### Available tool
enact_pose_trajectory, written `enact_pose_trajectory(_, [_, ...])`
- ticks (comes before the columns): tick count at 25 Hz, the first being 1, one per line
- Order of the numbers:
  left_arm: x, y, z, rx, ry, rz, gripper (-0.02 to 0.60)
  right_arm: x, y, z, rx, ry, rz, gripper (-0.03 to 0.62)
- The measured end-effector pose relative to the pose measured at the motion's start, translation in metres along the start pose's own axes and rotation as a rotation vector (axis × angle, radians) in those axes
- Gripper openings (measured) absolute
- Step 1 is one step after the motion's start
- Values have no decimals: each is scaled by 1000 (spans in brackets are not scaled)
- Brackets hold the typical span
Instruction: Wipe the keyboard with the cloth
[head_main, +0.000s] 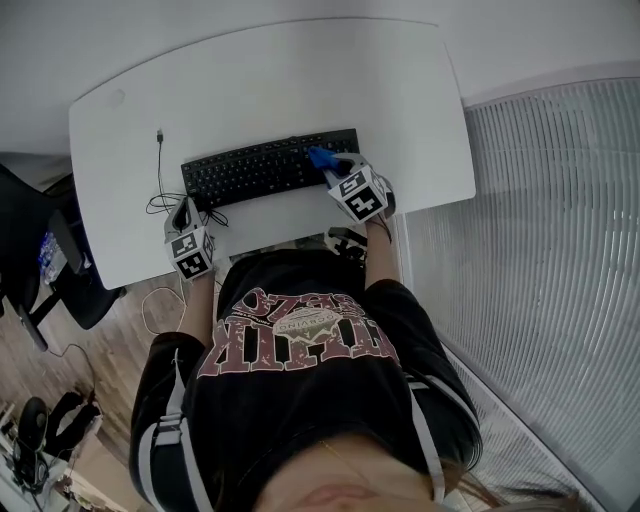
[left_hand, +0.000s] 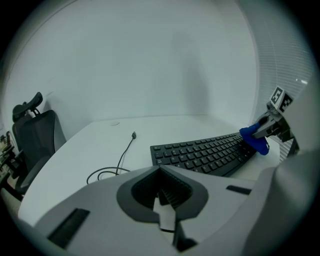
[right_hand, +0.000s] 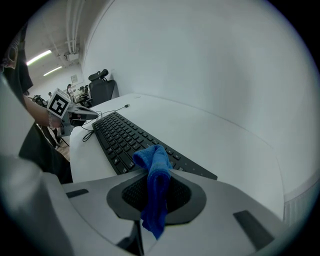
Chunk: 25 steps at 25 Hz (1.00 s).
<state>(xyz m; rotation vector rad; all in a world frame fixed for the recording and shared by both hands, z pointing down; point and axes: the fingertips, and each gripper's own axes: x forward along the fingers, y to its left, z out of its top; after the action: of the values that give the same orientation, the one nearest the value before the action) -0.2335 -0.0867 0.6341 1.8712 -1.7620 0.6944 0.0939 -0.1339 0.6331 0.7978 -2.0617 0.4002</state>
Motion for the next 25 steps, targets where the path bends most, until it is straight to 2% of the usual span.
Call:
enact_pose_trajectory(7, [0,-24,6,10,-27,-18,29,17,13,28,-51,-68,63,64])
enact_pose_trajectory(14, [0,-42,17,60,-52,-63,29,31,49,65,-135,-103,133,64])
enact_pose_trajectory(25, [-7,-26,34,36,-72,-102,29,50,117,120,-223,-129,234,64])
